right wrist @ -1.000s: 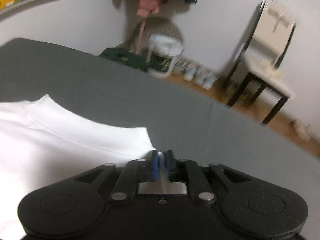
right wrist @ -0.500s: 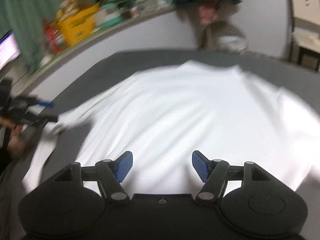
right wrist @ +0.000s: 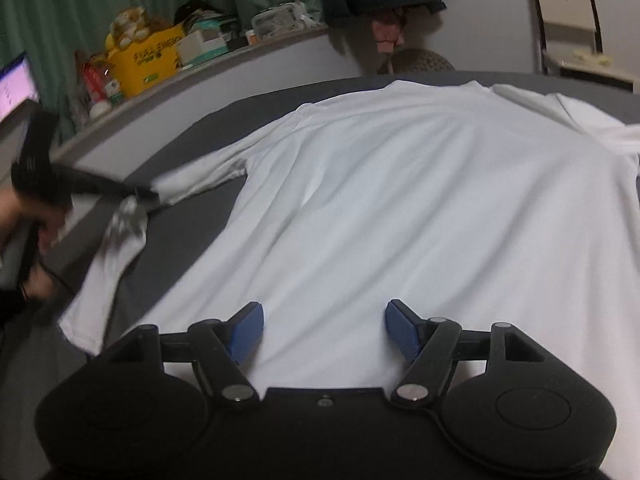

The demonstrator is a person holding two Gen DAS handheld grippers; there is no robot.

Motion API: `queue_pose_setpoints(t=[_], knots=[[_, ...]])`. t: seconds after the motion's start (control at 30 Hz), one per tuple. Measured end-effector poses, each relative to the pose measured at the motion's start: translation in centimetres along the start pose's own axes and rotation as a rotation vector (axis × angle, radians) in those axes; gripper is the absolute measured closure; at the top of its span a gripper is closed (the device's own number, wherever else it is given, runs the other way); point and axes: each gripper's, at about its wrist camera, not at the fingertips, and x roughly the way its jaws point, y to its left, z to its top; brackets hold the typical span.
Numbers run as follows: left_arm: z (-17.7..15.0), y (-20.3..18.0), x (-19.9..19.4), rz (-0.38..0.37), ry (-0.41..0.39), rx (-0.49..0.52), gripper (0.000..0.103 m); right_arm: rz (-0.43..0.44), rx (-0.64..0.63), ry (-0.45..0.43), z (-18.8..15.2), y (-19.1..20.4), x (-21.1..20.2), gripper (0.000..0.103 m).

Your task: Fold clothes

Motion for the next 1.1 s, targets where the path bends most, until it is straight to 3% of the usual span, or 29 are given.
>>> queue_pose_setpoints(t=[0.1, 0.23, 0.37, 0.47, 0.5, 0.53, 0.57, 0.63, 0.67, 0.77, 0.83, 0.93, 1.03, 1.1], knots=[[0.3, 4.1, -0.9, 0.034, -0.059, -0.117, 0.099, -0.029, -0.113, -0.005, -0.9, 1.1, 0.0, 0.031], [1.5, 9.2, -0.2, 0.097, -0.093, -0.217, 0.099, -0.038, -0.152, -0.017, -1.5, 1.7, -0.1, 0.026], [2.0, 10.9, 3.3, 0.083, -0.014, -0.218, 0.098, -0.041, -0.151, -0.022, -1.6, 1.8, -0.1, 0.023], [1.7, 11.7, 6.4, 0.061, 0.098, -0.282, 0.097, -0.036, -0.152, -0.024, -1.7, 1.6, -0.1, 0.022], [1.5, 12.0, 6.9, 0.057, 0.113, -0.307, 0.093, -0.033, -0.152, -0.025, -1.7, 1.6, -0.1, 0.021], [1.3, 12.5, 7.1, 0.069, 0.123, -0.335, 0.074, -0.030, -0.154, -0.026, -1.8, 1.6, -0.1, 0.020], [1.1, 12.8, 6.8, 0.110, 0.121, -0.357, 0.043, -0.027, -0.156, -0.027, -1.9, 1.5, -0.2, 0.019], [0.8, 13.1, 5.4, 0.203, 0.086, -0.348, 0.012, -0.022, -0.158, -0.031, -2.0, 1.5, -0.2, 0.017], [0.7, 13.2, 4.6, 0.240, 0.067, -0.337, 0.009, -0.020, -0.159, -0.033, -2.0, 1.5, -0.2, 0.016], [0.1, 12.0, 1.0, 0.196, 0.015, -0.274, 0.009, -0.015, -0.162, -0.044, -2.2, 1.5, -0.2, 0.014], [-1.0, 9.9, -2.1, 0.107, -0.046, -0.234, 0.009, -0.015, -0.169, -0.051, -2.3, 1.7, -0.2, 0.013], [-3.2, 4.1, -6.1, 0.000, -0.127, 0.029, 0.009, -0.017, -0.176, -0.058, -2.5, 1.9, -0.1, 0.013], [-5.1, -2.7, -7.1, -0.064, -0.079, 0.330, 0.009, -0.015, -0.181, -0.062, -2.5, 1.9, -0.2, 0.013], [-6.0, -5.4, -6.8, -0.068, -0.036, 0.401, 0.009, -0.018, -0.185, -0.063, -2.6, 1.9, -0.2, 0.013]])
